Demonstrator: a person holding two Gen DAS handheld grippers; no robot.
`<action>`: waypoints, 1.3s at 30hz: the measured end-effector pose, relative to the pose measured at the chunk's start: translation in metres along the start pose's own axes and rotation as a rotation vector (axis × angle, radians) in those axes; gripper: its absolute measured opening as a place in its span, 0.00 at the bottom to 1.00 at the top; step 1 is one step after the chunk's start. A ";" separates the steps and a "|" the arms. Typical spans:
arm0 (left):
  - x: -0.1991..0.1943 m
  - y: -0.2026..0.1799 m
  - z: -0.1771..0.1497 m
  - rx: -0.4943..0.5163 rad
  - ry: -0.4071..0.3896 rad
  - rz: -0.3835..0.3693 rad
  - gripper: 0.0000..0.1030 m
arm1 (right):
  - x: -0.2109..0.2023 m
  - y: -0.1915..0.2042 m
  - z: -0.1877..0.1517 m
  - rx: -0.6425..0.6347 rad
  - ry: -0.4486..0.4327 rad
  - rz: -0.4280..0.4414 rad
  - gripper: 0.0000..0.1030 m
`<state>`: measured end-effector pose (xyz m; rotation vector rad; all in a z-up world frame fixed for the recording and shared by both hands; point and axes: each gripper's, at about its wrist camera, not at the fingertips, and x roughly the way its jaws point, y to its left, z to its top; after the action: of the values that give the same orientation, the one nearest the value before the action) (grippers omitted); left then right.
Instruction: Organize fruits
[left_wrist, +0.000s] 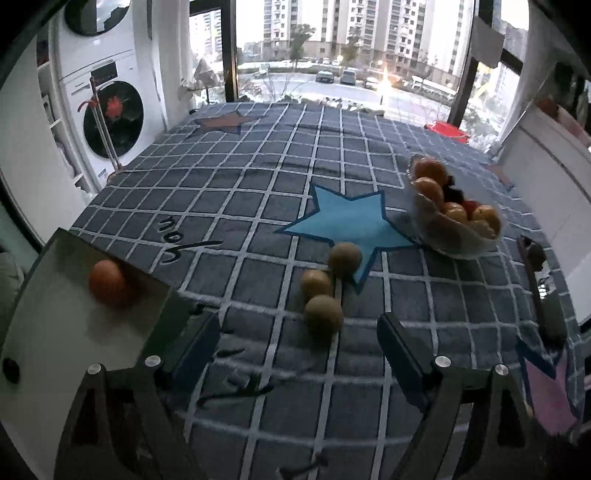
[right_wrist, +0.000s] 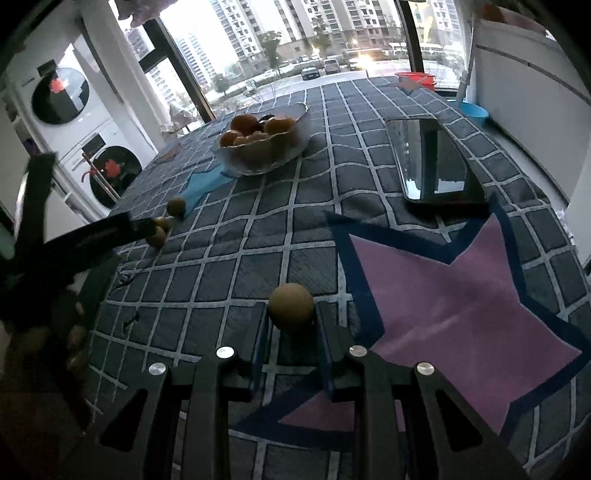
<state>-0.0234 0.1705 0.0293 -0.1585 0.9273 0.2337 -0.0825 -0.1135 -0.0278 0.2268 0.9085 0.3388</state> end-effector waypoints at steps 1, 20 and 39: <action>0.004 -0.002 0.001 0.003 0.009 0.013 0.80 | 0.000 0.000 -0.001 -0.001 -0.005 0.003 0.26; -0.060 0.002 -0.079 0.102 -0.012 -0.089 0.26 | -0.010 -0.001 -0.016 0.043 -0.031 0.011 0.27; -0.052 0.014 -0.103 0.093 -0.075 -0.131 0.26 | -0.010 0.009 -0.024 0.006 -0.069 -0.033 0.27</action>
<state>-0.1369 0.1527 0.0097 -0.1232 0.8480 0.0743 -0.1091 -0.1075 -0.0316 0.2278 0.8441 0.2960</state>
